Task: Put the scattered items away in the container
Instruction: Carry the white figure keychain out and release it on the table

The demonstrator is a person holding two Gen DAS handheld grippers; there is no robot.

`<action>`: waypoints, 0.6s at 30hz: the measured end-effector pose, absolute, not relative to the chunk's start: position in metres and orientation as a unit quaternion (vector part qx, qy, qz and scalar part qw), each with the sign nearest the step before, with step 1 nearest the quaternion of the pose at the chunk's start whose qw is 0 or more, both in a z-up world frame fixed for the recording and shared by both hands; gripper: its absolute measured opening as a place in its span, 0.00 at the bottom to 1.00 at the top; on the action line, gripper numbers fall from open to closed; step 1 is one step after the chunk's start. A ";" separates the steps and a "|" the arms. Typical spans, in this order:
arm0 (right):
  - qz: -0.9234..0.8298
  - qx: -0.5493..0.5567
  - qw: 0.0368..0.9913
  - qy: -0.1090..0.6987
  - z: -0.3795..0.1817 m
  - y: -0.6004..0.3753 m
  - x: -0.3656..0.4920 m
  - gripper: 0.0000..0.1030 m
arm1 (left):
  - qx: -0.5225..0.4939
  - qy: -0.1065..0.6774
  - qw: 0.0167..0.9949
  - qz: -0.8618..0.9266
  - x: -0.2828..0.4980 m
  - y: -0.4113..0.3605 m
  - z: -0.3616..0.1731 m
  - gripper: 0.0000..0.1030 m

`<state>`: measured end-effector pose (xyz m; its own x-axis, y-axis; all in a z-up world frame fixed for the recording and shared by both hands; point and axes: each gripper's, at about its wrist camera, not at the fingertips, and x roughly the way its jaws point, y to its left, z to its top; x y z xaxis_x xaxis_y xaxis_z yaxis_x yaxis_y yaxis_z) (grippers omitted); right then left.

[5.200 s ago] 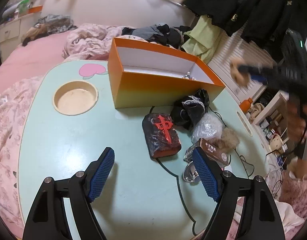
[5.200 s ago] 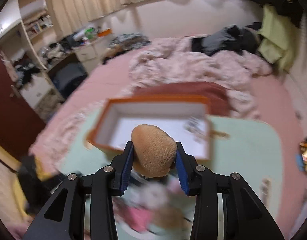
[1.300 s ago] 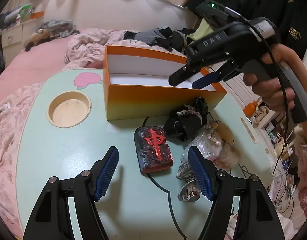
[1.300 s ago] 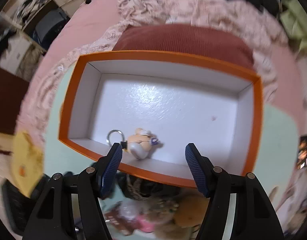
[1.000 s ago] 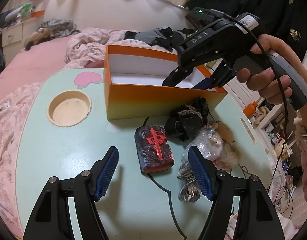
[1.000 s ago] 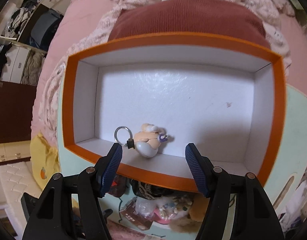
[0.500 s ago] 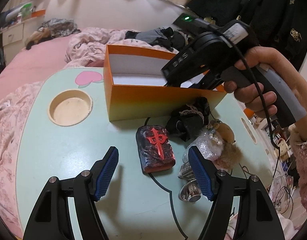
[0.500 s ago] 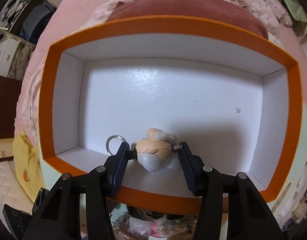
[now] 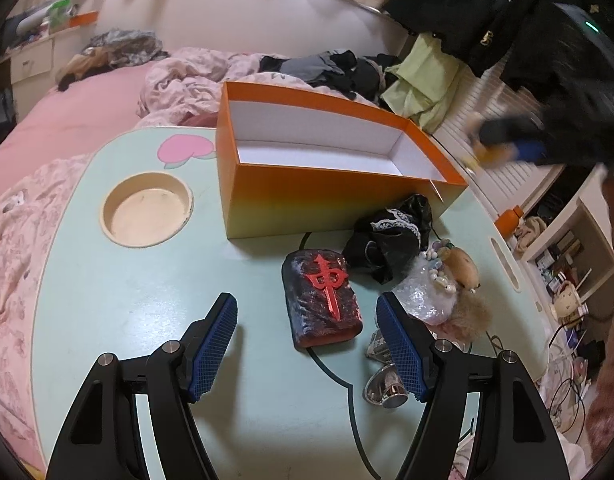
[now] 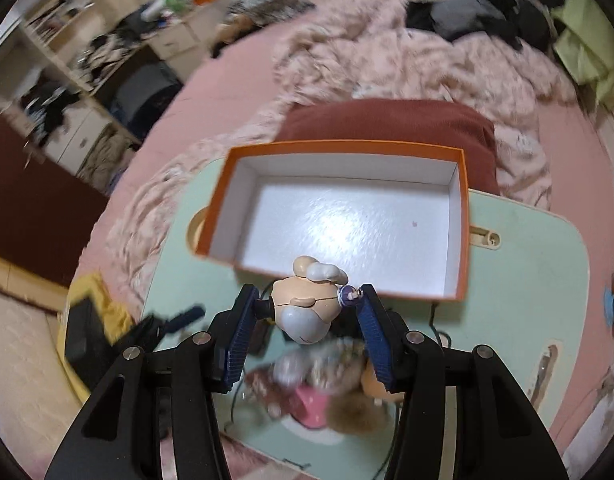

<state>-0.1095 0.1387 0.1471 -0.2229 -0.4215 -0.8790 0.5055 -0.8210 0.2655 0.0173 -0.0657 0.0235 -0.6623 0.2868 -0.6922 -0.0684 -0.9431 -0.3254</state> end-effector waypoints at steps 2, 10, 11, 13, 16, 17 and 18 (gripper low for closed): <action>-0.779 0.547 0.301 0.052 0.135 0.140 -0.096 0.50 | -0.401 -0.136 0.096 0.901 0.015 -0.065 0.024 0.70; -0.752 0.562 0.343 0.029 0.074 0.131 -0.081 0.51 | -0.415 -0.136 0.072 0.897 0.008 -0.070 0.022 0.70; -0.752 0.558 0.351 0.020 0.073 0.132 -0.079 0.51 | -0.416 -0.137 0.069 0.896 0.007 -0.071 0.022 0.70; -0.748 0.551 0.370 -0.005 0.071 0.130 -0.081 0.51 | -0.418 -0.135 0.062 0.896 0.006 -0.073 0.021 0.70; -0.748 0.540 0.385 -0.016 0.075 0.133 -0.080 0.51 | -0.420 -0.135 0.057 0.896 0.005 -0.076 0.021 0.70; -0.754 0.531 0.386 -0.021 0.078 0.137 -0.080 0.51 | -0.420 -0.135 0.055 0.896 0.005 -0.077 0.020 0.70; -0.760 0.524 0.383 -0.024 0.081 0.141 -0.080 0.51 | -0.421 -0.135 0.055 0.895 0.004 -0.077 0.020 0.70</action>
